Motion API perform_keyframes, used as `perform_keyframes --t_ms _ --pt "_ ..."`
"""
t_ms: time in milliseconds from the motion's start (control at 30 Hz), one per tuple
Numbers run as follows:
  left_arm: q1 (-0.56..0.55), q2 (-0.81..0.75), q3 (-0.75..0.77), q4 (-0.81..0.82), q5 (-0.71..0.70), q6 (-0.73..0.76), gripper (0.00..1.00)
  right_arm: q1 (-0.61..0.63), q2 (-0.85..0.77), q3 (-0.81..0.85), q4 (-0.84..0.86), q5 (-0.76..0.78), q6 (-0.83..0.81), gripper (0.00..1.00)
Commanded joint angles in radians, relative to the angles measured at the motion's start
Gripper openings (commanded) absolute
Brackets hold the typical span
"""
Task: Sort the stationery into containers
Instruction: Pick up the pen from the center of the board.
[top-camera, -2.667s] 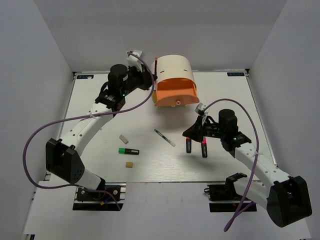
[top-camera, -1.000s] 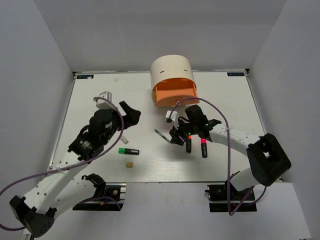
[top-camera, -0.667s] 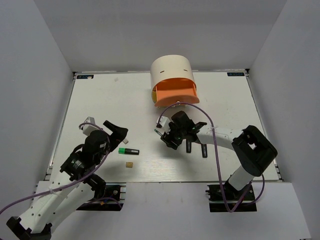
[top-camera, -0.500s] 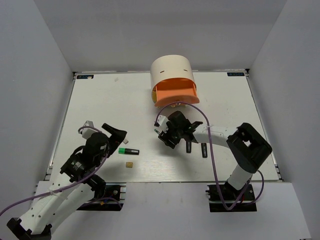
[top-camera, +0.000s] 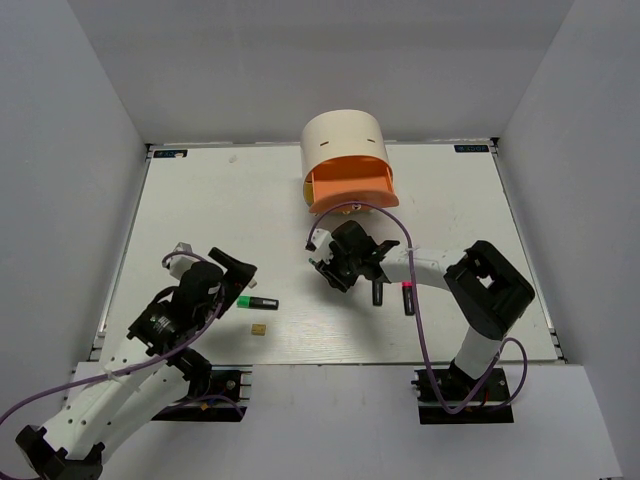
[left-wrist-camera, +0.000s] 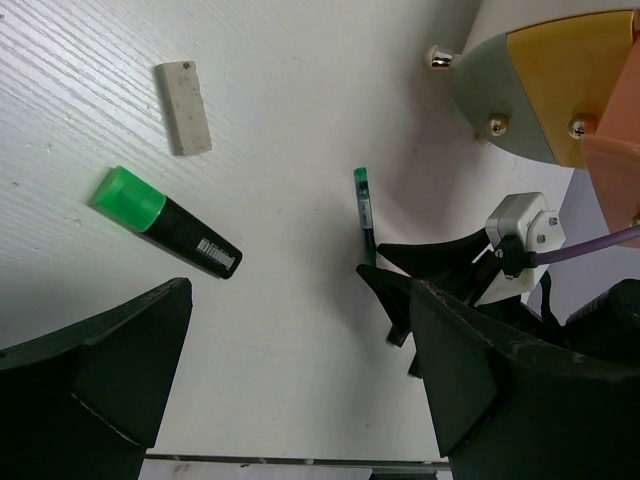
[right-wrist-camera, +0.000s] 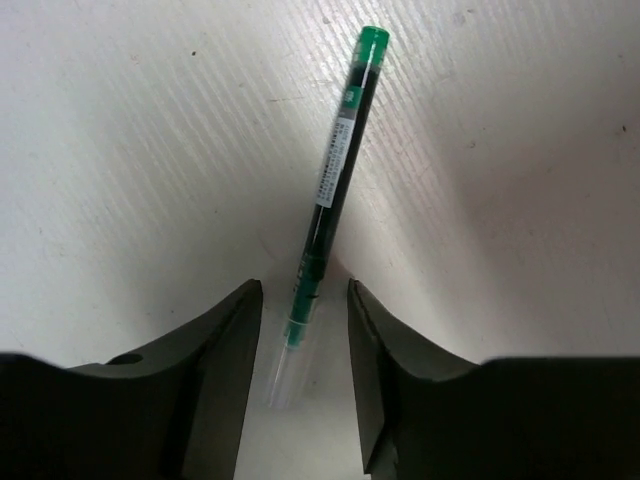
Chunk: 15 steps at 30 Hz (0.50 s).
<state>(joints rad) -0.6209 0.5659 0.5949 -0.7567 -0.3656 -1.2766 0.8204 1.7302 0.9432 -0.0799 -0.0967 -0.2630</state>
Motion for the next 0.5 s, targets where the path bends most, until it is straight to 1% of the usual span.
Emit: perform_keyframes --t_ms 0,33,67,133,167,233,267,400,433,467 --pt "0.003 -0.001 -0.006 -0.007 0.007 -0.01 1.0 0.006 0.014 -0.001 -0.032 -0.04 0.004 0.43" --pt "0.003 -0.001 -0.006 -0.016 0.007 -0.01 1.0 0.003 0.008 -0.006 -0.035 -0.043 0.002 0.4" --pt "0.003 -0.001 -0.015 -0.016 0.007 -0.01 1.0 0.006 0.006 -0.009 -0.037 -0.046 -0.002 0.34" --pt "0.003 -0.001 -0.015 -0.016 0.007 -0.021 1.0 0.008 -0.01 -0.026 -0.035 -0.057 -0.007 0.26" --pt "0.003 -0.001 -0.015 -0.026 0.007 -0.032 1.0 0.006 -0.011 -0.029 -0.038 -0.06 -0.019 0.19" --pt "0.003 -0.001 -0.024 -0.026 0.016 -0.044 1.0 0.011 -0.04 -0.04 -0.046 -0.084 -0.03 0.13" --pt "0.003 -0.001 -0.024 -0.026 0.016 -0.044 1.0 0.006 -0.052 -0.049 -0.046 -0.103 -0.054 0.08" --pt "0.003 0.017 -0.043 -0.026 0.045 -0.098 1.0 0.006 -0.151 -0.052 -0.067 -0.162 -0.104 0.0" --pt "0.003 0.028 -0.043 -0.026 0.054 -0.108 1.0 0.002 -0.185 -0.052 -0.069 -0.172 -0.126 0.0" --pt "0.003 0.028 -0.043 -0.035 0.054 -0.121 1.0 0.0 -0.205 -0.041 -0.078 -0.213 -0.136 0.0"
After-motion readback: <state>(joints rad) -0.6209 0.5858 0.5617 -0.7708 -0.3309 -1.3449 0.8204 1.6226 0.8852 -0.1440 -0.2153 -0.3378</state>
